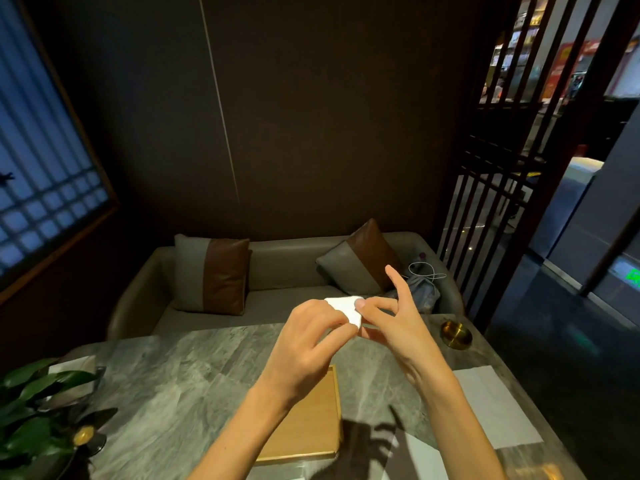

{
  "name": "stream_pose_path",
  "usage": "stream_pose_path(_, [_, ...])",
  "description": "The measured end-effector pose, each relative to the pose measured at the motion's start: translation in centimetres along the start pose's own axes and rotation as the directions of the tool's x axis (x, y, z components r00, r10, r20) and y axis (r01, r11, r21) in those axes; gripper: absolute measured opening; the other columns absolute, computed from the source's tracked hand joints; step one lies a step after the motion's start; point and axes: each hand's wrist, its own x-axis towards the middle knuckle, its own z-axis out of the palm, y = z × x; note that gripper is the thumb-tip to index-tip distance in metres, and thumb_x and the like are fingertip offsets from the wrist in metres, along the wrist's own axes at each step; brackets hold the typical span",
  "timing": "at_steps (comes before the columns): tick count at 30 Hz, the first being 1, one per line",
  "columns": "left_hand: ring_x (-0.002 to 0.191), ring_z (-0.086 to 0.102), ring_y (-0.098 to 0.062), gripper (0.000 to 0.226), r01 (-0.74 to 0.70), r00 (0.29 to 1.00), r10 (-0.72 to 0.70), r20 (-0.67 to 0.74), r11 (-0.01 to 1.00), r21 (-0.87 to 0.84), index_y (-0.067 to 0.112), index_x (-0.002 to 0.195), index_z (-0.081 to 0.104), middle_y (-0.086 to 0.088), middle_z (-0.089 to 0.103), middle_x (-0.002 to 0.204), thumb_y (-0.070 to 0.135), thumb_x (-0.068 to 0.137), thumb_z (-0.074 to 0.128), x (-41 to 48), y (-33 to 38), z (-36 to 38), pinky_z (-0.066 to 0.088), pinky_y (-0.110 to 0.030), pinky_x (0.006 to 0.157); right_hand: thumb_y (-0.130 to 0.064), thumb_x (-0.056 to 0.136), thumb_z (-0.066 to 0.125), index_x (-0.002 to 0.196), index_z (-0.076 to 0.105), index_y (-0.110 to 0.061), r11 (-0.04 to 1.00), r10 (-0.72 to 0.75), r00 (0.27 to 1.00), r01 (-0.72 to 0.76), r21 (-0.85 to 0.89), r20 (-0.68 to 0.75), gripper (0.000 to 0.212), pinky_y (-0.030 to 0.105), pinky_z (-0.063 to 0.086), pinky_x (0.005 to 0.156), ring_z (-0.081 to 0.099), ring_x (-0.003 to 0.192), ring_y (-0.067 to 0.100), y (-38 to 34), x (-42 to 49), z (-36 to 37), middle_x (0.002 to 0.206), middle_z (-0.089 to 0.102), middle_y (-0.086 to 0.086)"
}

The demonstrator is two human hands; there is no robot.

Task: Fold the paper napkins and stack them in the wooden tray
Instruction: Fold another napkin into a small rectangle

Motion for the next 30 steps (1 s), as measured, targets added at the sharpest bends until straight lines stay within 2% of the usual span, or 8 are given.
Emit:
stream_pose_path(4, [0.104,0.058,-0.023,0.020,-0.056,0.998,0.056,-0.008,0.998,-0.008,0.014,0.112,0.060,-0.006,0.059,0.113,0.007,0.093,0.064,-0.3,0.5,-0.2,0.050,-0.037,0.096,-0.015,0.085,0.076,0.146,0.033,-0.050,0.998,-0.066,0.996,0.065,-0.026,-0.062,0.082,0.024,0.060,0.075,0.071,0.099,0.013,-0.3,0.0,0.2,0.112,0.068,-0.001])
stream_pose_path(7, [0.122,0.051,-0.021,0.039,0.316,0.940,-0.338,-0.051,0.916,-0.247,0.019,0.122,0.056,-0.001,0.053,0.128,0.005,0.086,0.053,-0.5,1.5,-0.7,0.041,-0.033,0.106,-0.010,0.087,0.072,0.145,0.038,-0.046,0.988,-0.149,0.985,0.151,0.018,-0.090,0.076,0.021,0.060,0.072,0.072,0.094,0.005,-0.7,0.2,0.0,0.107,0.069,-0.005])
stream_pose_path(10, [0.125,0.055,-0.008,0.033,0.744,0.544,-0.817,0.193,0.362,-0.562,0.039,0.132,0.047,0.015,0.056,0.133,0.028,0.102,0.055,1.4,1.7,-1.9,0.046,-0.019,0.100,-0.006,0.089,0.069,0.145,0.040,-0.039,0.980,-0.196,0.978,0.198,0.012,-0.075,0.072,0.026,0.061,0.075,0.073,0.095,0.009,-1.1,0.3,-0.3,0.100,0.074,-0.007])
stream_pose_path(13, [0.101,0.065,0.013,0.043,0.843,0.362,-0.768,0.528,0.027,-0.537,0.038,0.140,0.040,0.031,0.070,0.110,0.040,0.099,0.053,2.8,0.3,-2.2,0.050,-0.022,0.085,-0.004,0.089,0.069,0.145,0.042,-0.035,0.980,-0.197,0.980,0.198,0.023,-0.014,0.069,0.029,0.061,0.080,0.074,0.096,0.016,-1.0,0.2,-0.2,0.100,0.076,-0.001])
stream_pose_path(18, [0.078,0.070,-0.002,0.052,0.814,0.407,-0.761,0.505,0.051,-0.579,0.049,0.133,0.044,0.007,0.076,0.092,0.018,0.098,0.065,3.1,0.8,-2.3,0.058,-0.019,0.070,-0.009,0.092,0.068,0.141,0.047,-0.037,0.976,-0.219,0.976,0.219,-0.011,0.014,0.060,0.021,0.058,0.076,0.074,0.094,0.013,-0.4,-0.2,0.1,0.098,0.077,-0.001])
stream_pose_path(22, [0.093,0.075,-0.013,0.058,0.784,0.430,-0.799,0.421,0.098,-0.613,0.050,0.130,0.047,0.004,0.076,0.105,0.005,0.097,0.060,3.2,1.1,-2.3,0.059,-0.021,0.068,-0.015,0.097,0.063,0.139,0.051,-0.039,0.958,-0.262,0.961,0.270,-0.100,0.087,0.051,0.026,0.060,0.081,0.071,0.103,0.011,-0.1,-0.6,0.3,0.109,0.074,-0.006])
stream_pose_path(26, [0.115,0.062,0.004,0.041,0.813,0.503,-0.780,0.372,0.281,-0.510,0.046,0.116,0.059,0.027,0.067,0.116,0.008,0.100,0.059,3.2,1.1,-2.6,0.054,-0.011,0.088,-0.017,0.097,0.062,0.124,0.062,-0.046,0.913,-0.290,0.948,0.315,-0.258,0.133,0.039,0.017,0.054,0.093,0.058,0.118,-0.006,0.0,-1.2,0.3,0.128,0.065,-0.022])
stream_pose_path(30, [0.120,0.054,0.019,0.044,0.833,0.490,-0.752,0.441,0.255,-0.491,0.052,0.121,0.056,0.045,0.061,0.119,0.013,0.102,0.057,2.9,0.8,-2.9,0.046,-0.001,0.091,-0.013,0.099,0.059,0.132,0.058,-0.038,0.891,-0.292,0.944,0.327,-0.315,0.154,0.042,0.001,0.044,0.090,0.051,0.121,-0.016,0.1,-1.2,0.2,0.138,0.058,-0.019])
